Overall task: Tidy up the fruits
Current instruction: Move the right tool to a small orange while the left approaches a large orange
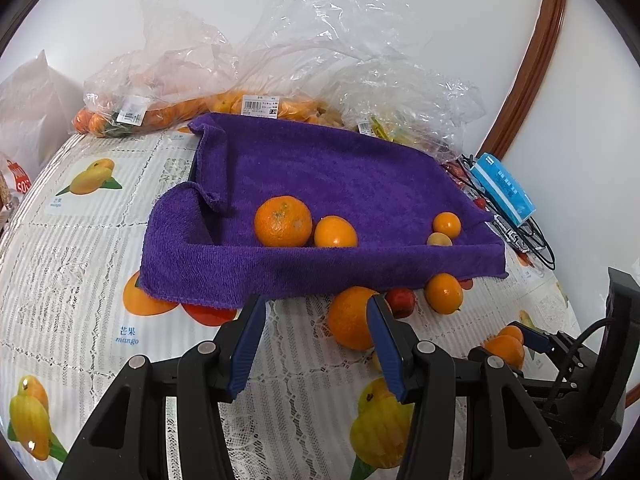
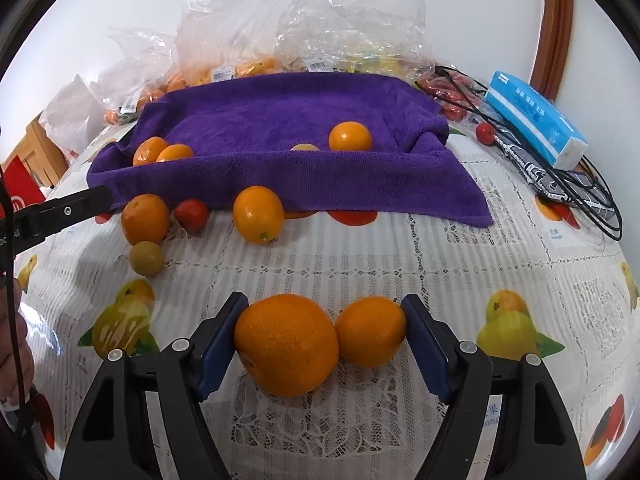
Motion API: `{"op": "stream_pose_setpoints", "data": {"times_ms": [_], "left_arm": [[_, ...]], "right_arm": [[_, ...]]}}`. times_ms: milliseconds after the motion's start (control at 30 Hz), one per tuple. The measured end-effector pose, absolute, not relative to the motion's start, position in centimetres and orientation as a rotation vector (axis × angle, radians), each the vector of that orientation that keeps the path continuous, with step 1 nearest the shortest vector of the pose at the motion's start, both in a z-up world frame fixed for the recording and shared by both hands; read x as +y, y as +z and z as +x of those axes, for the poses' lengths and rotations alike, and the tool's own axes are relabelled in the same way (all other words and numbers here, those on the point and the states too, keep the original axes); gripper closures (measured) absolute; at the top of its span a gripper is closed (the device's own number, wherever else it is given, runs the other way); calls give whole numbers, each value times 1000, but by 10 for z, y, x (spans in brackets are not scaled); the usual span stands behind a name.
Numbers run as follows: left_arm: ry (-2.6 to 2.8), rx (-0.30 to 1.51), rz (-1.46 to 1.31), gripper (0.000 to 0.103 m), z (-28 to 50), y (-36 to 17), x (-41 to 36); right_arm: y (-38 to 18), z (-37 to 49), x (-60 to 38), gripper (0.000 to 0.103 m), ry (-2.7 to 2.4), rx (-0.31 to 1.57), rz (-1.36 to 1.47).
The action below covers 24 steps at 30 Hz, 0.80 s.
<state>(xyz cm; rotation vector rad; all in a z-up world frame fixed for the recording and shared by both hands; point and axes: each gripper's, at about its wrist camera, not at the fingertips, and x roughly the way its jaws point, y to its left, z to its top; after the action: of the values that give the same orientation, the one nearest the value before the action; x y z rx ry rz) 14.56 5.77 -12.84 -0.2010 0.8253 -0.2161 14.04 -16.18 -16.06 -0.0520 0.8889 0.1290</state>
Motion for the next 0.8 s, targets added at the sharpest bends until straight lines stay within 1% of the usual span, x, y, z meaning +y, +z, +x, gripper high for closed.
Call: {"op": "stream_pose_setpoints", "data": {"times_ms": [600, 800], "left_arm": [[-204, 836, -212, 53, 148, -130, 61], [-200, 840, -211, 53, 148, -131, 61]], "right_arm": [[-166, 132, -169, 25, 189, 897, -5], [-166, 128, -167, 22, 204, 904, -29]]}}
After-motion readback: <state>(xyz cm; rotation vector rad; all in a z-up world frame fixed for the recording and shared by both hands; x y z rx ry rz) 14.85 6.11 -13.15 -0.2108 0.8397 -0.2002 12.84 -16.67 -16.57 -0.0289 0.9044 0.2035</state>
